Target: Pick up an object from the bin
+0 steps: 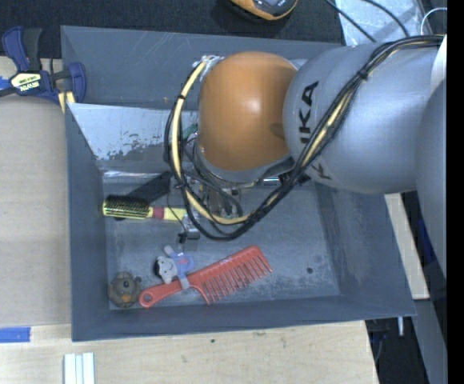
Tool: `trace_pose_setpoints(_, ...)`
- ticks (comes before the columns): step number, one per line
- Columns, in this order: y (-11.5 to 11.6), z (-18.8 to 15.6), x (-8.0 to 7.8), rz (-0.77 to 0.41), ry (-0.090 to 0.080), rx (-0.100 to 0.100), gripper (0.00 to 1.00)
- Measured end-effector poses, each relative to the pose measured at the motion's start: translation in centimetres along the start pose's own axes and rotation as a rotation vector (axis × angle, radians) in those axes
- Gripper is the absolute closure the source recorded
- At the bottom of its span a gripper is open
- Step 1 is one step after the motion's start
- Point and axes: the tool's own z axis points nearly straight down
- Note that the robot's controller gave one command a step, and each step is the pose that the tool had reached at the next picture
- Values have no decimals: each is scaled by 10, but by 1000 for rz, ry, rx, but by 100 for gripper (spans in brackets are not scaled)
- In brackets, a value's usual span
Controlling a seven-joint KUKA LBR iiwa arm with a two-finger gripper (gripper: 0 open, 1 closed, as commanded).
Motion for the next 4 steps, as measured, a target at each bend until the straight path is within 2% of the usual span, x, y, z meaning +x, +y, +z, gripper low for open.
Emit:
trace_pose_setpoints(1,-1,-5,-2,4,-9,-2,0)
trace_pose_setpoints(2,-6,-70,41,106,1,1,0)
trace_pose_setpoints(3,-16,-123,23,177,-15,-4,0)
trace_pose_setpoints(4,25,-27,27,112,-9,-3,0)
